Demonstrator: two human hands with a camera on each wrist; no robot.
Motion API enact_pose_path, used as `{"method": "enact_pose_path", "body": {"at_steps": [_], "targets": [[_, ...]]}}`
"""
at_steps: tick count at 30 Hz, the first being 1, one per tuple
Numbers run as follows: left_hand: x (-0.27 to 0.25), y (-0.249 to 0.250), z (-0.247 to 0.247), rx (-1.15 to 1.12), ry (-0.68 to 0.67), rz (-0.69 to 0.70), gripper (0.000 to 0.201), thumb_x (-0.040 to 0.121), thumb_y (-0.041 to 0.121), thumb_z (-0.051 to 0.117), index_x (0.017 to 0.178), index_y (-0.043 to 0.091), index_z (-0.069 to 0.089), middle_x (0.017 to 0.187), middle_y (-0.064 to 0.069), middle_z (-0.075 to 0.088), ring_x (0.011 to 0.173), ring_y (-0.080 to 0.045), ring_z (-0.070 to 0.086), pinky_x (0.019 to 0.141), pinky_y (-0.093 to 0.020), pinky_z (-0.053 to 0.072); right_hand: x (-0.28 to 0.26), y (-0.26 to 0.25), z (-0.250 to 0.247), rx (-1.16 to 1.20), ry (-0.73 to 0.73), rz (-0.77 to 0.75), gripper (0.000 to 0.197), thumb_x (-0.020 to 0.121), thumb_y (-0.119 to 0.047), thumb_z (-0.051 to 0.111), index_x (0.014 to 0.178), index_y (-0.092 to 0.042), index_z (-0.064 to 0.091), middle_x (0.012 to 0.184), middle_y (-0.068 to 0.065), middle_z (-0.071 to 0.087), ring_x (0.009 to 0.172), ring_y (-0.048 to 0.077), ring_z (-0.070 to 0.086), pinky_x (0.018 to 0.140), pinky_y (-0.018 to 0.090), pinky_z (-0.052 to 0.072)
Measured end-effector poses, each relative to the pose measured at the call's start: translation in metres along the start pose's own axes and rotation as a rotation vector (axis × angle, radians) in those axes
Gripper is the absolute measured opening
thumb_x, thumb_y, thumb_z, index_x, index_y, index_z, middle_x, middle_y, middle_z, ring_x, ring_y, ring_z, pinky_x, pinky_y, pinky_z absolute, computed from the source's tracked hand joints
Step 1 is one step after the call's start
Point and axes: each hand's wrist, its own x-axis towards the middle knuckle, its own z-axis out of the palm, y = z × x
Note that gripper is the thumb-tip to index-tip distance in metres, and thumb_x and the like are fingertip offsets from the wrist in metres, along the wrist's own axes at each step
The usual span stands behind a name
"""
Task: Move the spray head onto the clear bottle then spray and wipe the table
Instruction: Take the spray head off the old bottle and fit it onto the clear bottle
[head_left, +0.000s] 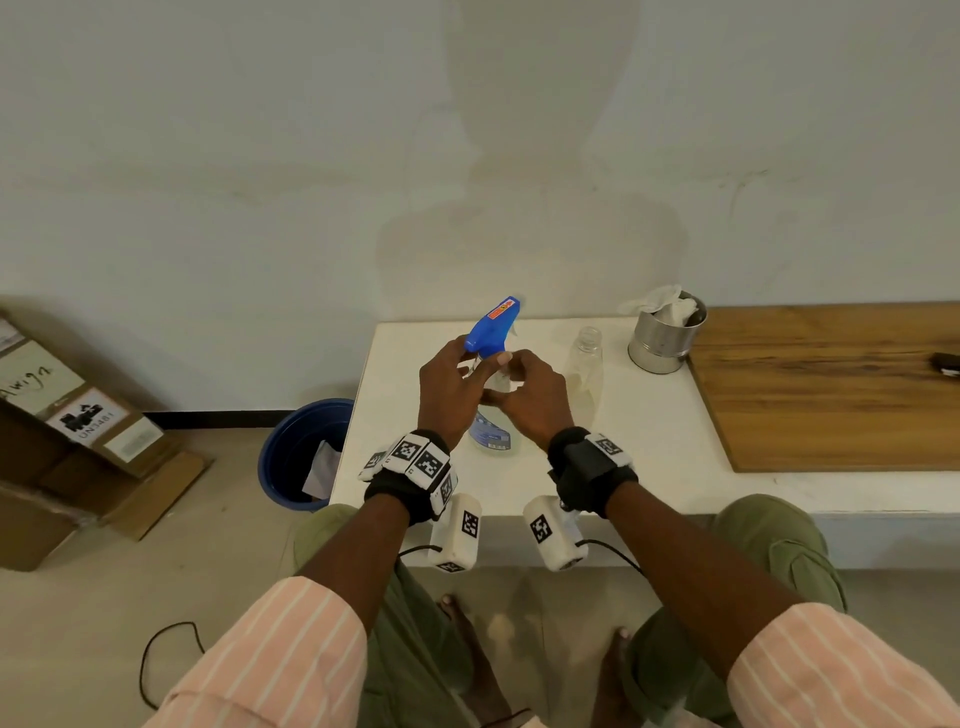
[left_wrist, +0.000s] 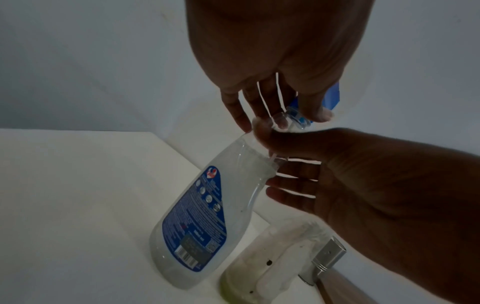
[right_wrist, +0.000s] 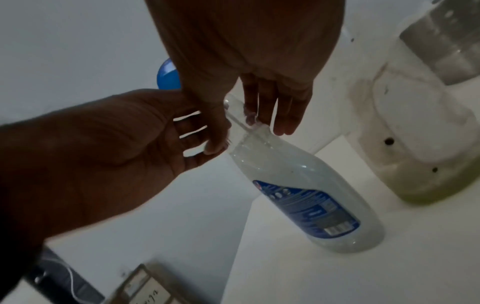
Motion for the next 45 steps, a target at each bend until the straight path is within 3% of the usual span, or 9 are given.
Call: {"method": "enact_pose_path", "body": {"at_steps": [2, 8, 12, 16, 24, 27, 30, 37, 45], "targets": [[-0.001, -0.002, 0.0, 0.012, 0.007, 0.014, 0.038, 0.089, 0.029, 0.066, 0.123, 0.013, 0.061, 0.106, 0.003, 0.066, 0.102, -0.01, 0.059, 0.085, -0.013, 0.044, 0.001, -0.001, 0.001, 0.042, 0.008, 0.016, 0.05, 0.076, -0.031, 0.079, 0.115, -0.007, 0.059, 0.116, 0.007, 0.067, 0.099, 0.017, 0.059, 0.099, 0.037, 0.048], [0.003, -0.002, -0.012, 0.075, -0.019, 0.042, 0.034, 0.09, 0.029, 0.065, 0.119, 0.011, 0.063, 0.107, 0.003, 0.066, 0.098, -0.008, 0.059, 0.073, 0.003, 0.043, 0.015, -0.001, -0.014, 0.062, -0.245, 0.06, 0.058, 0.077, -0.02, 0.079, 0.13, -0.009, 0.057, 0.127, 0.008, 0.064, 0.12, 0.022, 0.059, 0.109, 0.037, 0.042], [0.002, 0.001, -0.008, 0.019, 0.043, 0.035, 0.033, 0.084, 0.031, 0.071, 0.111, 0.015, 0.066, 0.106, 0.002, 0.071, 0.099, -0.011, 0.064, 0.08, -0.011, 0.049, -0.005, -0.009, 0.008, -0.096, -0.001, -0.014, 0.064, 0.075, -0.035, 0.078, 0.125, -0.005, 0.051, 0.116, 0.007, 0.067, 0.102, 0.022, 0.063, 0.088, 0.034, 0.051], [-0.005, 0.001, -0.004, 0.011, 0.064, 0.017, 0.036, 0.08, 0.034, 0.074, 0.11, 0.016, 0.065, 0.106, 0.003, 0.072, 0.099, -0.013, 0.065, 0.083, -0.022, 0.053, -0.016, -0.008, 0.03, -0.137, 0.108, 0.024, 0.046, 0.084, -0.026, 0.069, 0.12, -0.005, 0.048, 0.102, 0.011, 0.069, 0.079, 0.017, 0.058, 0.069, 0.024, 0.044], [0.0, -0.001, -0.013, 0.125, -0.053, 0.064, 0.038, 0.088, 0.034, 0.066, 0.119, 0.012, 0.062, 0.116, 0.001, 0.068, 0.102, -0.01, 0.062, 0.078, -0.014, 0.047, 0.013, -0.012, 0.005, 0.096, -0.294, 0.131, 0.049, 0.067, -0.012, 0.075, 0.114, -0.015, 0.061, 0.11, 0.004, 0.069, 0.102, 0.023, 0.062, 0.099, 0.045, 0.049], [-0.003, -0.001, -0.008, 0.054, -0.005, 0.041, 0.038, 0.089, 0.031, 0.065, 0.121, 0.011, 0.061, 0.116, -0.001, 0.067, 0.104, -0.008, 0.06, 0.086, -0.018, 0.049, 0.007, -0.01, 0.013, -0.098, -0.079, 0.068, 0.045, 0.076, -0.023, 0.077, 0.112, -0.008, 0.055, 0.098, 0.002, 0.058, 0.088, 0.016, 0.054, 0.078, 0.028, 0.044], [-0.007, -0.002, -0.004, 0.017, 0.022, 0.005, 0.04, 0.083, 0.033, 0.072, 0.117, 0.014, 0.065, 0.111, 0.003, 0.07, 0.102, -0.007, 0.062, 0.087, -0.018, 0.049, -0.004, -0.006, 0.027, -0.171, 0.077, 0.034, 0.033, 0.081, -0.021, 0.07, 0.106, -0.005, 0.056, 0.092, 0.009, 0.061, 0.082, 0.021, 0.059, 0.069, 0.028, 0.044], [-0.005, -0.004, 0.005, 0.111, 0.161, 0.016, 0.034, 0.084, 0.042, 0.068, 0.101, 0.013, 0.069, 0.091, 0.002, 0.072, 0.088, -0.015, 0.066, 0.084, -0.03, 0.053, 0.0, -0.009, 0.028, -0.135, -0.024, -0.05, 0.028, 0.088, -0.01, 0.064, 0.115, -0.006, 0.057, 0.095, 0.01, 0.069, 0.077, 0.014, 0.055, 0.073, 0.023, 0.04], [-0.012, -0.003, 0.016, 0.088, 0.159, 0.02, 0.031, 0.086, 0.039, 0.066, 0.105, 0.015, 0.069, 0.088, 0.007, 0.069, 0.084, -0.01, 0.063, 0.081, -0.017, 0.044, -0.004, -0.004, 0.016, -0.127, -0.055, -0.052, 0.035, 0.09, -0.012, 0.063, 0.122, -0.004, 0.052, 0.105, 0.014, 0.069, 0.094, 0.025, 0.064, 0.081, 0.024, 0.044]]}}
